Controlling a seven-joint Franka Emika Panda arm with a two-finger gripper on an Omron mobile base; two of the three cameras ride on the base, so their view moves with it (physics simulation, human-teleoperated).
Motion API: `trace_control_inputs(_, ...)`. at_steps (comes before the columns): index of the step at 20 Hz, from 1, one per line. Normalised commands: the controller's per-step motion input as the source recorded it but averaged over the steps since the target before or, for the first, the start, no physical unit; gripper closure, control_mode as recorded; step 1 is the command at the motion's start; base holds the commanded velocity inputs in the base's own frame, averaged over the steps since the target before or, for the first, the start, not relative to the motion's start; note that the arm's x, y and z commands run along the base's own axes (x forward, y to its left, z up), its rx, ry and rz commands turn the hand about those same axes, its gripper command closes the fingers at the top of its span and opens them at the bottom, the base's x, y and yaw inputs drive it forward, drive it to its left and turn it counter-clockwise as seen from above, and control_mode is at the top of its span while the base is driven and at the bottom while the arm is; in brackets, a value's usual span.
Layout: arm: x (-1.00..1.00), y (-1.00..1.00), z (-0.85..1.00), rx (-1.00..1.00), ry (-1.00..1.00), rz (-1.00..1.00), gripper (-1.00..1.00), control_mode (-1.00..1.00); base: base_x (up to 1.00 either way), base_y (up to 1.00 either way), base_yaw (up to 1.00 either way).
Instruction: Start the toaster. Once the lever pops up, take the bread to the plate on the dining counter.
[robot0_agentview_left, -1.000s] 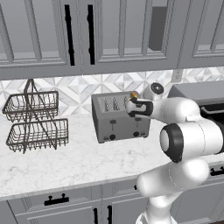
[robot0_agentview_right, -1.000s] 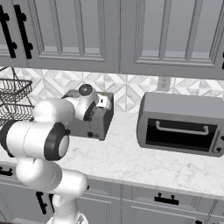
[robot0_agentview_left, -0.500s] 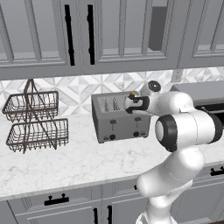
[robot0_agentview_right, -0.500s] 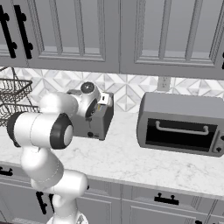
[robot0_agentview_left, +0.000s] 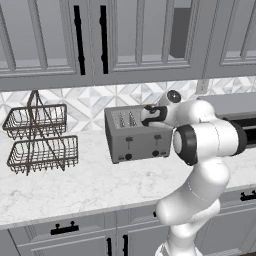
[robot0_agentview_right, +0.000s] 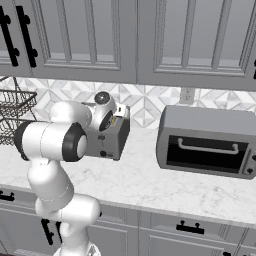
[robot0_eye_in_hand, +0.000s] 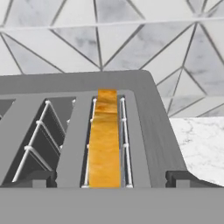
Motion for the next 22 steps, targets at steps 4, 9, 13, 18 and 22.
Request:
trace_control_inputs(4,0.02,0.0,-0.26,0.0,-0.04,0.0,1.0,-1.0,0.0,0.0,0.0)
trace_control_inputs(9,0.11,0.0,-0.31,0.0,0.0,0.0,1.0,-1.0,0.0,0.0,0.0)
trace_control_inputs(13,0.0,0.0,-0.15,0.0,-0.03,0.0,1.0,-1.0,0.0,0.0,0.0)
trace_control_inputs(18,-0.32,0.0,0.08,0.0,-0.16,0.0,1.0,-1.0,0.0,0.0,0.0)
trace_control_inputs(22,-0.68,-0.05,0.5,0.0,-0.23,-0.03,1.0,-1.0,0.0,0.0,0.0)
